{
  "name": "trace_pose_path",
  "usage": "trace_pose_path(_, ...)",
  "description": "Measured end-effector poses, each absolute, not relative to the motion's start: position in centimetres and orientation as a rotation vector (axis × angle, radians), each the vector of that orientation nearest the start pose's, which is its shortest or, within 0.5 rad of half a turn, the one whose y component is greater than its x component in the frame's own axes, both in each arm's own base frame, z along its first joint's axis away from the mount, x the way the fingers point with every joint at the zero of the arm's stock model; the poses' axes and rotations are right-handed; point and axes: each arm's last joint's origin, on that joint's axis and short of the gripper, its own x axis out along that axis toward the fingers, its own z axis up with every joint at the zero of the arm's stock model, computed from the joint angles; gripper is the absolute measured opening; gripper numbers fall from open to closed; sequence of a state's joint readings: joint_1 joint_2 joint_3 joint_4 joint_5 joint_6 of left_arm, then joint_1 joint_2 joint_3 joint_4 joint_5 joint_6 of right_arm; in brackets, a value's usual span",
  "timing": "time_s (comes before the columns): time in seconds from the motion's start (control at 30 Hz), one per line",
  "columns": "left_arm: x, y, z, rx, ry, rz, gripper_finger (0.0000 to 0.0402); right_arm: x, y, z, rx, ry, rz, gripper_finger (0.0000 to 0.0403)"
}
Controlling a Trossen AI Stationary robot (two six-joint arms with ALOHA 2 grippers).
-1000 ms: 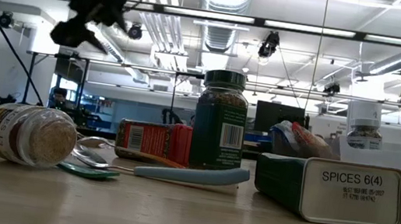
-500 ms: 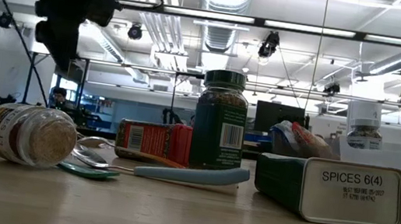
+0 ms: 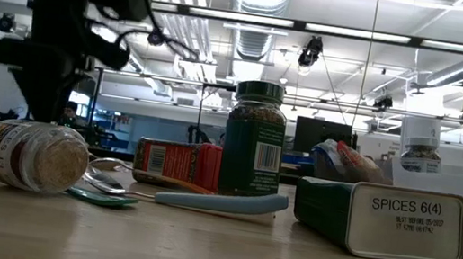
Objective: Pick & Place Food Item
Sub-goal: Put the orange seasoning pack into the white bin
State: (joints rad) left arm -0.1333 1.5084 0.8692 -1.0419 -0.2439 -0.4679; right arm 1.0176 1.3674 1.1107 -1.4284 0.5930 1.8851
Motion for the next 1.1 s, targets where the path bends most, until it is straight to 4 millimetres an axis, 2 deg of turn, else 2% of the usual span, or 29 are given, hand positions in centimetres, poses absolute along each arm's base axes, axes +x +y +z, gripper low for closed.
trace_pose_path(0.13, 22.7, -2.2, 15.9, 0.031, 1.659, 0.51, 0.0257, 12.4, 16.9, 26.7, 0.454, 0.889, -0.713, 0.0237)
trace_pose_path(0.4, 23.4, -2.1, 14.1, 0.095, 1.678, 0.551, 0.0257, 12.3, 16.9, 26.6, 0.466, 0.884, -0.723, 0.0237)
trace_pose_path(0.63, 24.3, -2.2, 13.5, 0.141, 1.637, 0.475, 0.0249, 12.3, 16.9, 26.5, 0.469, 0.882, -0.726, 0.0237)
trace_pose_path(0.77, 24.5, -2.2, 13.3, 0.154, 1.622, 0.448, 0.0203, 12.4, 16.9, 26.5, 0.474, 0.881, -0.723, 0.0237)
trace_pose_path(1.03, 24.6, -2.2, 13.3, 0.154, 1.626, 0.44, 0.0041, 12.4, 17.0, 26.5, 0.476, 0.88, -0.722, 0.0237)
trace_pose_path(1.1, 24.5, -2.2, 13.3, 0.138, 1.628, 0.428, 0.0033, 12.4, 17.0, 26.5, 0.475, 0.879, -0.722, 0.0237)
